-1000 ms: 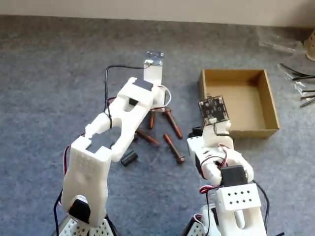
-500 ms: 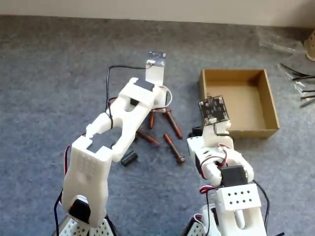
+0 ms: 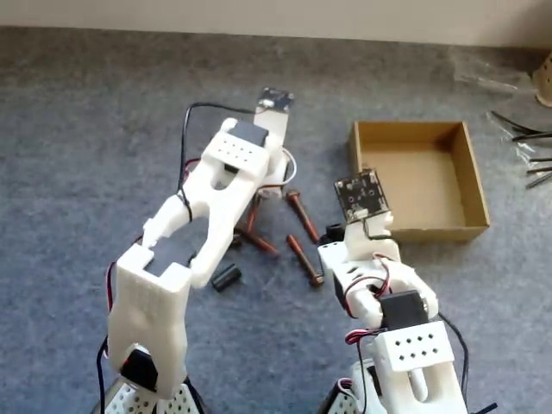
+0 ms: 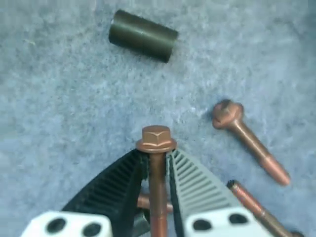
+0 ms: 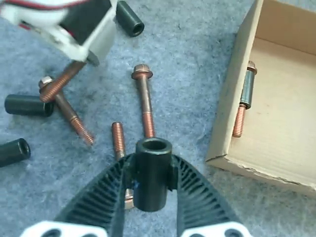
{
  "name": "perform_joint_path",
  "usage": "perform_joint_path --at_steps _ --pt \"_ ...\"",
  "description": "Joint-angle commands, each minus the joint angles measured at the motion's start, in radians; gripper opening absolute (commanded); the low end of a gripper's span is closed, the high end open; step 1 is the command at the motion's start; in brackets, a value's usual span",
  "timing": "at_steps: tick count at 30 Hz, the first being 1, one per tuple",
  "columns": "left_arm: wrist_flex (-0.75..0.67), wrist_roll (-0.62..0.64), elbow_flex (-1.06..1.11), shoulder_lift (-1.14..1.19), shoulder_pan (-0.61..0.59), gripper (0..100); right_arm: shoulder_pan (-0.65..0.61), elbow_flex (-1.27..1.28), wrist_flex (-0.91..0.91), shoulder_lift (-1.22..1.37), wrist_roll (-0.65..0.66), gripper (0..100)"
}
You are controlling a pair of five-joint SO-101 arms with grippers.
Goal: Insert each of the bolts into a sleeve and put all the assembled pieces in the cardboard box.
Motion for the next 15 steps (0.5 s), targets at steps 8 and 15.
perform_joint_path --at_steps 8,15 --pt "0.015 -0.084 0.038 -0.323 -0.013 1 -0.010 -0.002 -0.031 -0.018 0.000 0.5" --pt "-0.169 -0.144 0.298 -0.561 -0.007 1 -0.012 -0.002 -0.033 -0.018 0.000 0.5"
